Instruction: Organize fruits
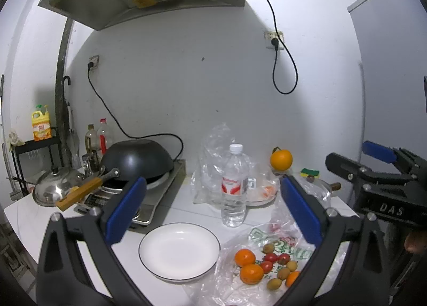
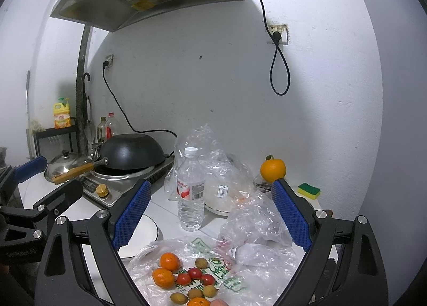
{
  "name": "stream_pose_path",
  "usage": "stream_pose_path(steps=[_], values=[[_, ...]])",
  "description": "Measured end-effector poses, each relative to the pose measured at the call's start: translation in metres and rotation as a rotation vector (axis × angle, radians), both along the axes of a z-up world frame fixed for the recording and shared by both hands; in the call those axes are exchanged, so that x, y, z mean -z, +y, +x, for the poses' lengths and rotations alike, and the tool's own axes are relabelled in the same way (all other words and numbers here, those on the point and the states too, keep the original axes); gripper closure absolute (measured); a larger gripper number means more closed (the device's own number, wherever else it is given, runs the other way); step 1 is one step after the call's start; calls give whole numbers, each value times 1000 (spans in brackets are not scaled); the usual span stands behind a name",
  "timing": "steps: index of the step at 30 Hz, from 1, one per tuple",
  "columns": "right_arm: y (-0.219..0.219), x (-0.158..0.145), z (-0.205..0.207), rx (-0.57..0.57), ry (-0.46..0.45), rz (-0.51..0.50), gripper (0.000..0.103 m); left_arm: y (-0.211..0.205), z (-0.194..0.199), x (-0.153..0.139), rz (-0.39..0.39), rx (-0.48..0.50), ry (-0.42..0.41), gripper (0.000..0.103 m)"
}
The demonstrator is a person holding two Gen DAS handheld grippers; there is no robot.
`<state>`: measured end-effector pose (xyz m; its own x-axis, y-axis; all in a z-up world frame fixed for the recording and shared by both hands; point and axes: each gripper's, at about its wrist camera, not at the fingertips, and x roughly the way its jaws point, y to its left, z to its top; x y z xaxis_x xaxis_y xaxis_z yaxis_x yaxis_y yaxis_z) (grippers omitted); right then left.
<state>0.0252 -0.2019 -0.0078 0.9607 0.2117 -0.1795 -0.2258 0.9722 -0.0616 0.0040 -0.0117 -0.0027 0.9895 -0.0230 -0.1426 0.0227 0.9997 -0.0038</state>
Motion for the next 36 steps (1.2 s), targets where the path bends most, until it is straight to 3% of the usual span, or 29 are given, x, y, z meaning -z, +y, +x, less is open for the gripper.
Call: stream_pose_path(steps=[36], values=[[-2,2,2,5,1,3,9,-1,0,0,3,3,0,2]])
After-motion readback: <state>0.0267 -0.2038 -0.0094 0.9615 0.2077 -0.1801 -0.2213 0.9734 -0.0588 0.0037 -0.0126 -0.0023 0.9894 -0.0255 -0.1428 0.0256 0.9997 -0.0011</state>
